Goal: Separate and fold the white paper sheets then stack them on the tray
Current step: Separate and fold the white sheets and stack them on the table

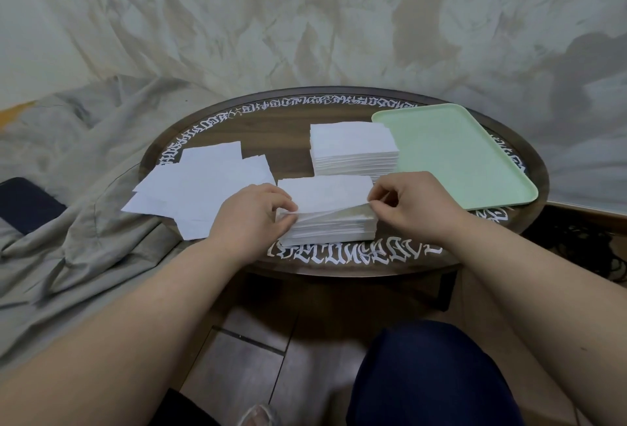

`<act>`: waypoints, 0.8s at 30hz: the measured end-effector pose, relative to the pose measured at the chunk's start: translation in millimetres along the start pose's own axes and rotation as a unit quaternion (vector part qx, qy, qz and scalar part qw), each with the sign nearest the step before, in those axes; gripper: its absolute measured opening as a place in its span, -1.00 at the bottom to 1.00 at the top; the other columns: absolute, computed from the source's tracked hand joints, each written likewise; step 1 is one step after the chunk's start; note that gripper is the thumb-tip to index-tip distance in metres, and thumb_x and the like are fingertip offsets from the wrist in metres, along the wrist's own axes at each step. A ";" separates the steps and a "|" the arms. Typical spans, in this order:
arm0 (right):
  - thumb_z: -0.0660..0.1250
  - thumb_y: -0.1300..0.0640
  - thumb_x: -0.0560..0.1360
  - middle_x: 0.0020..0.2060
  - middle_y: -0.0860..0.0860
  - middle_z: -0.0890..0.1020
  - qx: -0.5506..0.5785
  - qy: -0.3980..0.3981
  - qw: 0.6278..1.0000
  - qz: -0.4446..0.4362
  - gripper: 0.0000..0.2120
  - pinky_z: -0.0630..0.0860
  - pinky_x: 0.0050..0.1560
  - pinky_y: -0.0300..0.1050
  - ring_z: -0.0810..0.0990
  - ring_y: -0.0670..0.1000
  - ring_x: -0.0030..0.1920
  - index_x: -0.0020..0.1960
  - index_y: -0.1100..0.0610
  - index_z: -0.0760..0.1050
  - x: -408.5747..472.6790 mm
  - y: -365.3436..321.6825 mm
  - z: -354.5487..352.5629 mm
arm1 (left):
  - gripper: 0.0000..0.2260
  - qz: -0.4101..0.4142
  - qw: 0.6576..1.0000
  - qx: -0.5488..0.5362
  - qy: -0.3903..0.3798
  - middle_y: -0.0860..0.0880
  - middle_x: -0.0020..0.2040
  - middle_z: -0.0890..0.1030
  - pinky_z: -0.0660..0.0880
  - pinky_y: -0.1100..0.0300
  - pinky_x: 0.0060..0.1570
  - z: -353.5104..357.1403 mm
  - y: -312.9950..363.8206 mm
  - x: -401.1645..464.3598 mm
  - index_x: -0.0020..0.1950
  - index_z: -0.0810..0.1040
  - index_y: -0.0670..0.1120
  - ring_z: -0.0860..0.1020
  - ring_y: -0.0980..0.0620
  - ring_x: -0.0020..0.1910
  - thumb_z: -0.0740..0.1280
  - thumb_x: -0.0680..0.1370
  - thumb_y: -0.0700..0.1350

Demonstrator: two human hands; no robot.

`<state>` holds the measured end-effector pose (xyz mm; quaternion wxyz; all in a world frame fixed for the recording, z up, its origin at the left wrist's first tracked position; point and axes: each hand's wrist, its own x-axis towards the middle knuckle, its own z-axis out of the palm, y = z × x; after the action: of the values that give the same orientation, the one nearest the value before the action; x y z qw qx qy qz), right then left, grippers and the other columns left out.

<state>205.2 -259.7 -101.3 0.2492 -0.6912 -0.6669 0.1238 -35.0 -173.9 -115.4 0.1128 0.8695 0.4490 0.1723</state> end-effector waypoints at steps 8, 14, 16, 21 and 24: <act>0.34 0.17 0.49 -0.38 -0.25 0.50 0.023 0.062 0.998 0.011 -0.93 0.37 -0.22 -0.30 0.51 -0.13 -0.29 -0.15 0.04 0.58 7.0 -3.5 2.8 | -0.84 -0.015 1.000 -0.004 0.014 0.09 0.11 0.65 0.39 0.22 -0.03 2.7 -0.9 3.3 0.09 0.68 0.02 0.50 0.09 -0.10 0.36 0.57 -0.01; 0.41 0.26 0.42 -0.28 -0.04 0.63 -0.025 0.187 0.978 -0.090 -0.94 0.48 -0.14 -0.17 0.57 -0.02 -0.24 -0.20 0.13 0.61 13.2 -9.4 3.1 | -0.90 0.038 0.985 -0.041 0.164 -0.07 -0.02 0.71 0.58 0.05 0.03 -6.2 -0.2 10.9 -0.01 0.72 -0.12 0.67 -0.11 -0.05 0.42 0.52 -0.22; 0.45 0.33 0.36 -0.21 0.03 0.67 -0.035 0.235 0.960 -0.147 -0.91 0.51 -0.14 -0.16 0.62 0.02 -0.20 -0.23 0.17 0.60 15.0 -9.2 3.8 | -0.90 0.056 0.976 -0.041 0.206 -0.08 -0.01 0.71 0.59 0.05 0.02 -9.8 -0.5 11.8 -0.04 0.72 -0.15 0.67 -0.08 -0.07 0.45 0.48 -0.26; 0.47 0.30 0.38 -0.17 0.07 0.67 -0.052 0.110 0.984 -0.133 -0.94 0.62 -0.15 0.02 0.66 0.14 -0.20 -0.22 0.18 0.64 4.6 5.2 19.3 | -0.86 0.011 0.997 -0.029 0.067 -0.03 0.13 0.66 0.38 0.27 0.12 5.5 -10.0 -7.7 0.07 0.71 -0.13 0.63 -0.06 0.06 0.44 0.53 -0.17; 0.42 0.25 0.43 -0.15 0.05 0.67 -0.057 0.057 0.991 -0.111 -0.95 0.58 -0.09 0.04 0.63 0.14 -0.13 -0.19 0.15 0.64 1.6 10.8 26.0 | -0.78 -0.007 0.999 -0.032 0.020 0.01 0.19 0.63 0.40 0.25 0.16 11.9 -9.8 -16.5 0.14 0.68 -0.12 0.60 -0.01 0.06 0.45 0.52 -0.08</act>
<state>201.5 -253.3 -128.5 0.2592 -0.6322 -0.7300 0.0179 -46.4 -182.3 -132.9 0.1325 0.8588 0.4512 0.2030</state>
